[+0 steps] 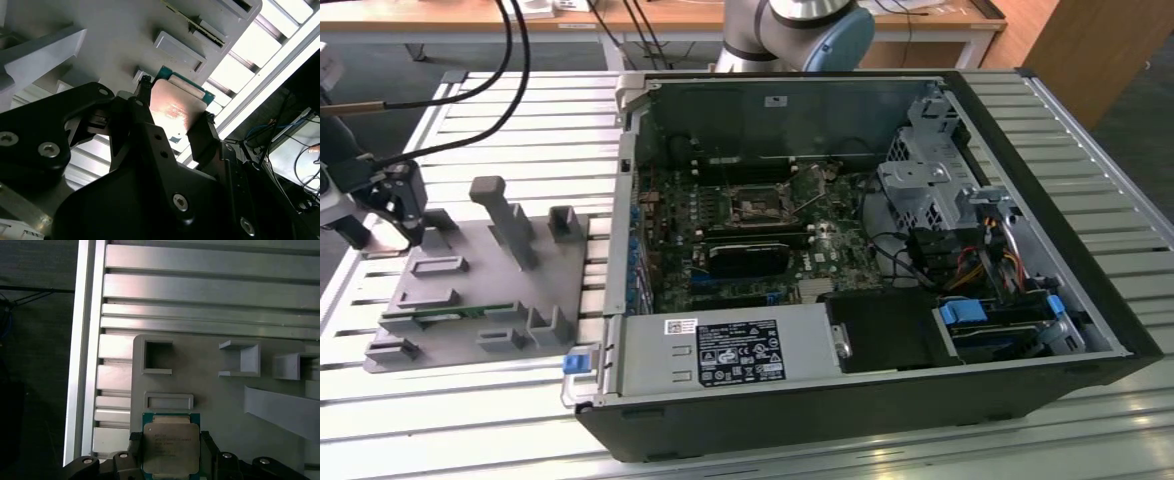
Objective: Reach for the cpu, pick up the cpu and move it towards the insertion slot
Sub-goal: 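Pick up the cpu and move it towards the insertion slot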
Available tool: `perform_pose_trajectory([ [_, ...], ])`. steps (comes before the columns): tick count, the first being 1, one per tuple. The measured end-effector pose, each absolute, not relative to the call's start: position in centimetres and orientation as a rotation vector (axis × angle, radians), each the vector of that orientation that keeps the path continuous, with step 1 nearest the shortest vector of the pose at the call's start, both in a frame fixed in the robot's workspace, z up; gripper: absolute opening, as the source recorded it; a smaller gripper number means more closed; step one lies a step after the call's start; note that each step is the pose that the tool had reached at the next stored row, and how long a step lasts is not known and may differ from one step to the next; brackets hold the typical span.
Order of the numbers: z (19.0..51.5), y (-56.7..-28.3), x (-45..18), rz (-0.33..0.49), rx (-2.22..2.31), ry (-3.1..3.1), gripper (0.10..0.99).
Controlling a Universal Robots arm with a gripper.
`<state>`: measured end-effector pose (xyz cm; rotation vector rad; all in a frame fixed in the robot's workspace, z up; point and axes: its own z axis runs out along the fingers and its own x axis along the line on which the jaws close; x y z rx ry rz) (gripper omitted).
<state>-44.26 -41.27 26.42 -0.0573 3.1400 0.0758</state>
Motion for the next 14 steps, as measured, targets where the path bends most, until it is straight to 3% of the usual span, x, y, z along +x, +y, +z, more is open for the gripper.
perform_pose_trajectory([
  [14, 27.49, -41.27, -44.26, 0.074, -0.057, 3.140, 0.545],
])
